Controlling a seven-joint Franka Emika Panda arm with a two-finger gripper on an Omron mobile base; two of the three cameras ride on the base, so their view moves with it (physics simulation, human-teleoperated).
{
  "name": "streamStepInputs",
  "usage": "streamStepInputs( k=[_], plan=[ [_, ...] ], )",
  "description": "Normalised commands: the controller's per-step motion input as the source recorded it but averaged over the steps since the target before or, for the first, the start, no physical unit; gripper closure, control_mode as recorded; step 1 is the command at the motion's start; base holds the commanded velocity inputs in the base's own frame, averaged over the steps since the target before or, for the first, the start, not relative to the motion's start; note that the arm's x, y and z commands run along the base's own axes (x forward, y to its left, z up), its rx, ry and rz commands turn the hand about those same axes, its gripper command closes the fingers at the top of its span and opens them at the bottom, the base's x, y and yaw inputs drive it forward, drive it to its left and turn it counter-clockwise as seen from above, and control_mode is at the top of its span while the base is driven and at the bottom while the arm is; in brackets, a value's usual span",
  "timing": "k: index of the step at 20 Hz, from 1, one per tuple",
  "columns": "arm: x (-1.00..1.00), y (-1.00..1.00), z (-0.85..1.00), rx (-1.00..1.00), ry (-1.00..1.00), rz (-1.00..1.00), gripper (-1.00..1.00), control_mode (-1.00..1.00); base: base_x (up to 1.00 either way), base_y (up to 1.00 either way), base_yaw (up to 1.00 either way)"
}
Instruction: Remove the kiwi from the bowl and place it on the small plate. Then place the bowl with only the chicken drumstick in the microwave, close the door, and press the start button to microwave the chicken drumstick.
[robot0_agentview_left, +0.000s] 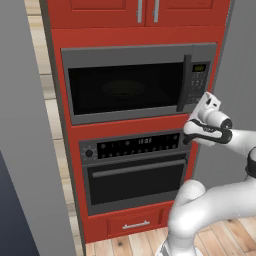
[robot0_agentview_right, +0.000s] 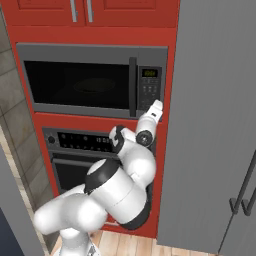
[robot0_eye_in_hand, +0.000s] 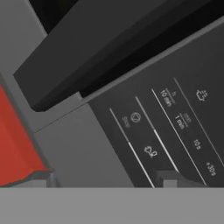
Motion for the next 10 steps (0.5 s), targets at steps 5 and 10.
streamStepInputs(
  k=[5, 10],
  plan=[
    [0.16, -0.1, -0.1, 0.0, 0.0, 0.0, -1.0, -1.0, 0.0, 0.0, 0.0],
    [0.29, -0.13, -0.08, 0.0, 0.0, 0.0, -1.0, -1.0, 0.0, 0.0, 0.0]
  ],
)
